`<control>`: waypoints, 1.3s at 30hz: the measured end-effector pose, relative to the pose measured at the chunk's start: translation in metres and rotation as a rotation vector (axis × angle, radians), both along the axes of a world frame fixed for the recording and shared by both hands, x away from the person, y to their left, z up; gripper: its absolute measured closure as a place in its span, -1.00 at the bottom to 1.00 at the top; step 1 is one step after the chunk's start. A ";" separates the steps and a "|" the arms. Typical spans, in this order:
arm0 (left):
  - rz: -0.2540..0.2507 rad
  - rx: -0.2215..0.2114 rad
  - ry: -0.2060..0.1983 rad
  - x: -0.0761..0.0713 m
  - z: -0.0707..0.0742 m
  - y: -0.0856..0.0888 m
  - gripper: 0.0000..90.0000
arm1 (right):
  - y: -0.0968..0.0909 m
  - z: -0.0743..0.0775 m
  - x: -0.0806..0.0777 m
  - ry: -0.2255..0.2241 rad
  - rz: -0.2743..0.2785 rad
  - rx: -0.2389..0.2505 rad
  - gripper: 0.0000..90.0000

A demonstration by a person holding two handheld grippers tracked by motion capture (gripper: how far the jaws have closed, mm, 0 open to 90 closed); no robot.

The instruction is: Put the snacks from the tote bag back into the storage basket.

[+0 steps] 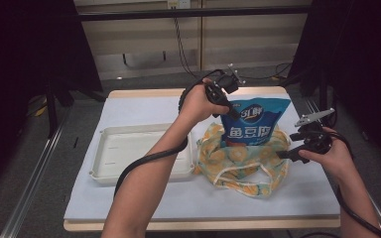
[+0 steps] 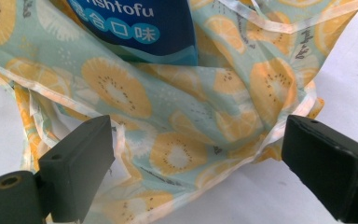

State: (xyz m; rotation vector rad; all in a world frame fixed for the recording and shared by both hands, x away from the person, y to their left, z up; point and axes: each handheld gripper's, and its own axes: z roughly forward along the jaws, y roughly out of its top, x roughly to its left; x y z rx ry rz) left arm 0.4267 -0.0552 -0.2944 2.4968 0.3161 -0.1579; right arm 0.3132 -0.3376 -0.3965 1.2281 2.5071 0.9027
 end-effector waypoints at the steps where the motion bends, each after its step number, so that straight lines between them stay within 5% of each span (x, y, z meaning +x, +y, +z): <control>1: 0.008 -0.009 0.001 -0.001 0.000 0.000 0.97 | 0.000 0.000 0.000 -0.002 0.002 0.006 -0.80; 13: -0.006 -0.060 0.013 0.001 0.016 -0.006 1.00 | -0.001 0.000 0.000 -0.001 0.003 0.009 -0.80; 39: -0.014 -0.068 -0.023 0.003 0.110 0.007 1.00 | 0.000 -0.001 -0.001 -0.008 0.007 0.024 -0.82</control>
